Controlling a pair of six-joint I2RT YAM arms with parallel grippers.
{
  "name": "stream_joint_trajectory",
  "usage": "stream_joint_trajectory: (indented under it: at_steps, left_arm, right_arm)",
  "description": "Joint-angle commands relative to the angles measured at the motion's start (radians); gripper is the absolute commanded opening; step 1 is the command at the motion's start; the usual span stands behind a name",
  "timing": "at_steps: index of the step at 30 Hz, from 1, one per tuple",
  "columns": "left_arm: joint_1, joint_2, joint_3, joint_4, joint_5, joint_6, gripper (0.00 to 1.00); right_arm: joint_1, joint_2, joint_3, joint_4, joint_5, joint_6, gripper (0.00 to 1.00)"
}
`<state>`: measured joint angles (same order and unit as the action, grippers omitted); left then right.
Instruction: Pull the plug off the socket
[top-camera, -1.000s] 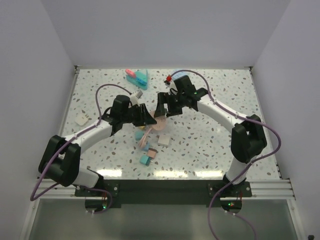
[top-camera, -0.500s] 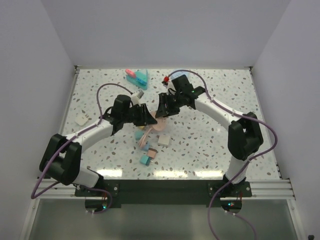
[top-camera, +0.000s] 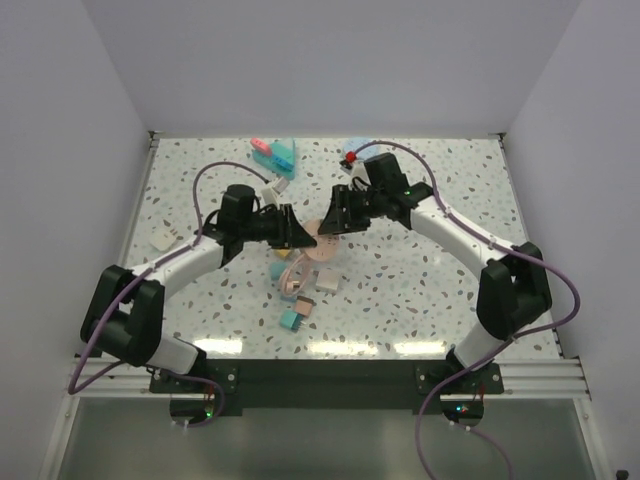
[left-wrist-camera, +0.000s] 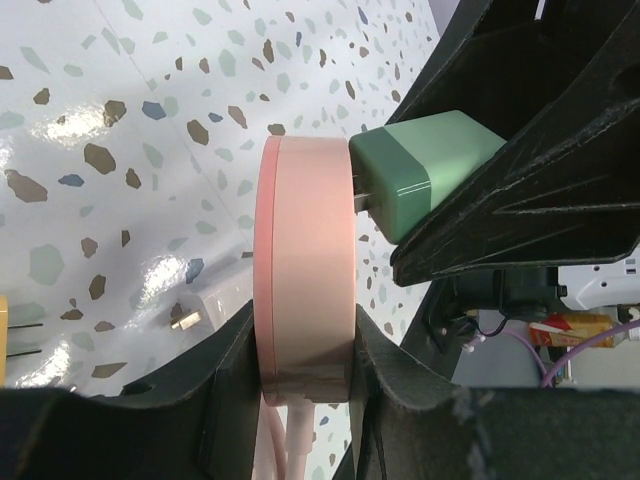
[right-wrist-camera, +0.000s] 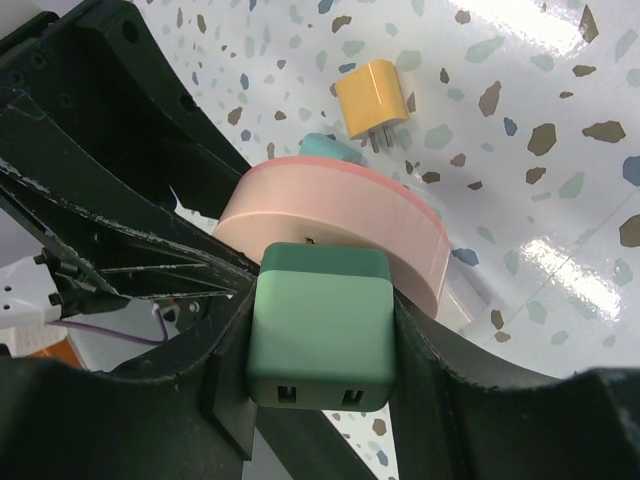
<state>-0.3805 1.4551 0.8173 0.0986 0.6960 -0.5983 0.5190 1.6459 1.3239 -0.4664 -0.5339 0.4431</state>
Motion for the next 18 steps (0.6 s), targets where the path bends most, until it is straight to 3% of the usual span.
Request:
stream_joint_trajectory:
  at_steps: [1,8,18]
  left_arm:
    - [0.112,0.022,0.022,-0.05,-0.175,-0.014,0.0]
    - [0.111,0.025,0.097,-0.134,-0.202,-0.017,0.0]
    - [0.072,0.094,0.216,-0.175,-0.25,-0.055,0.0]
  right_arm:
    - [-0.051,-0.112,-0.022,-0.127,-0.043,-0.029,0.0]
    - [-0.054,-0.156,-0.029,-0.152,0.041,-0.011,0.0]
    - [0.021,-0.124,-0.02,-0.209,0.34,0.089,0.0]
